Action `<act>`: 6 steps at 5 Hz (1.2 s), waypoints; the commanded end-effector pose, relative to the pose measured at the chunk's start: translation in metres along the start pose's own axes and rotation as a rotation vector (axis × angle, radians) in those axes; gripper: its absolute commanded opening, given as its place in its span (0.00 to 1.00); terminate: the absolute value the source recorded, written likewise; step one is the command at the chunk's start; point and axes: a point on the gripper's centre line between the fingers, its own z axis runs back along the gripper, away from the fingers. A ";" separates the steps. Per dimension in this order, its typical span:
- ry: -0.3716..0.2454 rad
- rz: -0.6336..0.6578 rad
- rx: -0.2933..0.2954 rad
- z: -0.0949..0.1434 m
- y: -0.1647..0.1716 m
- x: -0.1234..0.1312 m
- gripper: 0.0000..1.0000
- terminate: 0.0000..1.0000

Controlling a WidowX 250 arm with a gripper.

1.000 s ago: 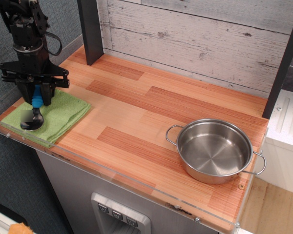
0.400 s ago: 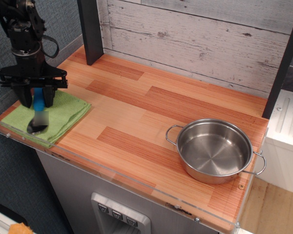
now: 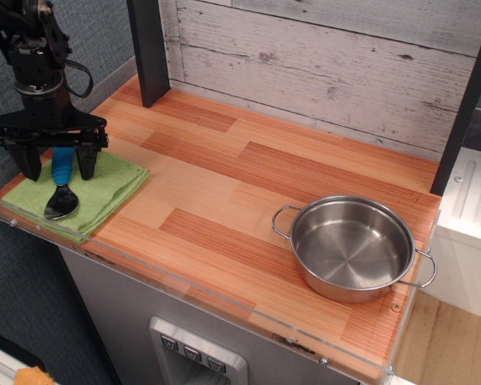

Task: Place the spatula on the green cloth

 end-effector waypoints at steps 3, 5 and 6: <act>-0.194 -0.114 -0.020 0.089 -0.058 0.003 1.00 0.00; -0.215 -0.282 -0.082 0.109 -0.104 -0.039 1.00 0.00; -0.234 -0.347 -0.123 0.120 -0.124 -0.050 1.00 0.00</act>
